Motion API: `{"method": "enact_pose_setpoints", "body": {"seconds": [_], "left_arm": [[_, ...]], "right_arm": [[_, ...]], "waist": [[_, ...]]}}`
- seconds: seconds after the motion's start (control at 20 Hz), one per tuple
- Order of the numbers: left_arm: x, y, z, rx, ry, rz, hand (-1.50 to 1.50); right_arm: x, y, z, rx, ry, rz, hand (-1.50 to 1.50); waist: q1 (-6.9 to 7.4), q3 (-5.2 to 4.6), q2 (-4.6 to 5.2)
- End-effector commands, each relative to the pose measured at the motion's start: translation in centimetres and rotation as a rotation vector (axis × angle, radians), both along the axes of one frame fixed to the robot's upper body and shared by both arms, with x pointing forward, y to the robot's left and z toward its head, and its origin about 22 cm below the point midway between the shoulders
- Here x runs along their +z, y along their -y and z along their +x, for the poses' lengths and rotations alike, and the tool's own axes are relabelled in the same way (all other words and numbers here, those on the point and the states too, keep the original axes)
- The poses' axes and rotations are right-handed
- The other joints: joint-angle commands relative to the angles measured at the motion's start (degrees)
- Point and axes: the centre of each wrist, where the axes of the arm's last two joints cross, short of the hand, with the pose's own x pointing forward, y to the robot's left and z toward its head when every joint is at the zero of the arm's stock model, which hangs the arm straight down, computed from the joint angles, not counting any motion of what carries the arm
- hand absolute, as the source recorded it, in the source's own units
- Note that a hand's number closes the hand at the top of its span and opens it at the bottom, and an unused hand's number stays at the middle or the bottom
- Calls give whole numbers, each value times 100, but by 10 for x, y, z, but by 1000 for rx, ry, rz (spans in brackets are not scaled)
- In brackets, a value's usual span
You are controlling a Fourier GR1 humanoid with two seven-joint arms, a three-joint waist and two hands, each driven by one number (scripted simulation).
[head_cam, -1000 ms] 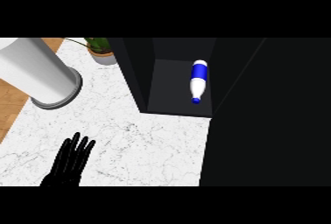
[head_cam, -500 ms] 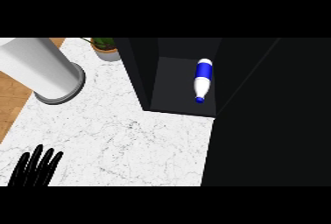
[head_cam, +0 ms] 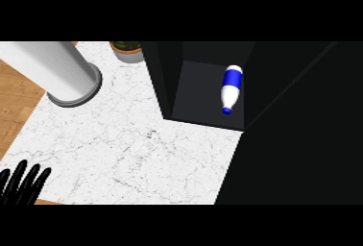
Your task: Pick up the bottled water, place it into the cabinet and close the cabinet
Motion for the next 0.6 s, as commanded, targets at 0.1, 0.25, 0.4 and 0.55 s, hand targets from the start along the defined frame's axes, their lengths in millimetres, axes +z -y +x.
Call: {"method": "enact_pose_setpoints", "body": {"seconds": [0.1,0.25,0.4,0.55], "left_arm": [[4,-13,-2,-6,6,16,-150],[6,-18,0,-21,2,24,-150],[13,-17,7,-39,31,8,-150],[11,-22,6,-16,29,19,-150]], "right_arm": [[5,-19,6,91,-40,-90,150],[3,-27,9,86,-73,-64,150],[1,-28,20,51,-77,-52,150],[-2,-33,22,28,-112,-10,150]], "waist": [[170,-12,53],[137,-28,67],[212,-15,131],[233,-25,152]]}}
